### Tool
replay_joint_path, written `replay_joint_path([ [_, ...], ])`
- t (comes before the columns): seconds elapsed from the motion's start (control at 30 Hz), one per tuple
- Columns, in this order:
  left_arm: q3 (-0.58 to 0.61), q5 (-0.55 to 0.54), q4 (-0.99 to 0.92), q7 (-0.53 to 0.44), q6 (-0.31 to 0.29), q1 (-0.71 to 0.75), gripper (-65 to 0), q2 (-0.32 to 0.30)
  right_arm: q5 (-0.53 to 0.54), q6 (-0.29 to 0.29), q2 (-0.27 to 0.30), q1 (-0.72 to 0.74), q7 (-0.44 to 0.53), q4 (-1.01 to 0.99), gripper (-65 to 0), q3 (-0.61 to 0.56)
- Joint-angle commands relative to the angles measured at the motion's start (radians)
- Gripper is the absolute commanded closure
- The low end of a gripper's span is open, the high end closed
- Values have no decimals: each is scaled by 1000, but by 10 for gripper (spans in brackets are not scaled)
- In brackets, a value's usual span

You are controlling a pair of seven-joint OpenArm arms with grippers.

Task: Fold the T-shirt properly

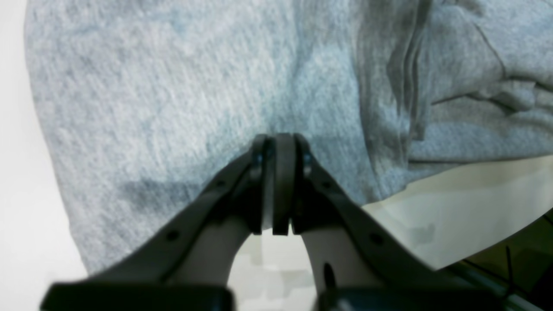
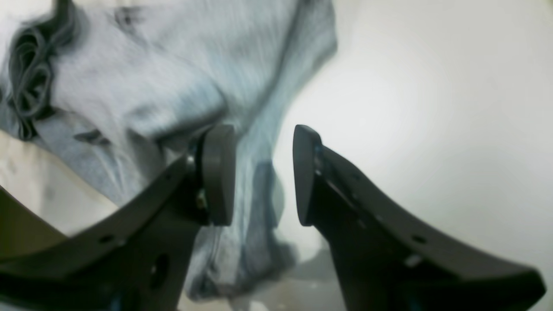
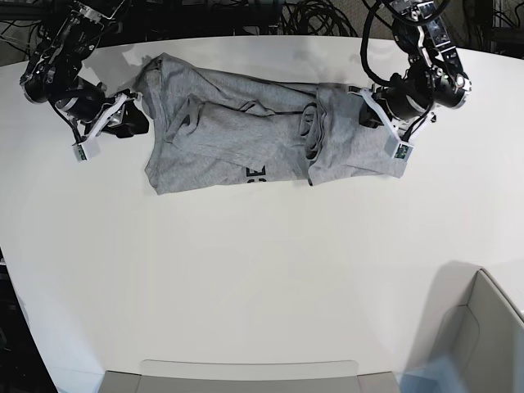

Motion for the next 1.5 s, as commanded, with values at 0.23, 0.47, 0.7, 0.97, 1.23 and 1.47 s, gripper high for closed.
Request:
replay_joint_path([
  [0.23, -1, -13, 17, -10, -1, -8, -31, -5, -94, 15, 5, -8, 13, -41, -224, -19],
  [0.47, -1, -13, 15, -10, -1, -8, -31, -2, -108, 15, -27, -54, 162, -41, -224, -232],
  [0.7, -1, -13, 15, -10, -1, -8, -31, -2, -110, 15, -65, -40, 197, -127, -224, -295],
  [0.97, -1, -16, 15, -10, -1, 4, -31, -2, -200, 15, -78, 44, 194, -222, -66, -327],
  [1.23, -3, -17, 15, -10, -1, 5, -31, -4, -318, 15, -73, 115, 194, -206, 0, -378],
  [1.47, -3, -25, 20, -10, -1, 5, -31, 4, -325, 15, 17, 184, 188, -212, 0, -206],
])
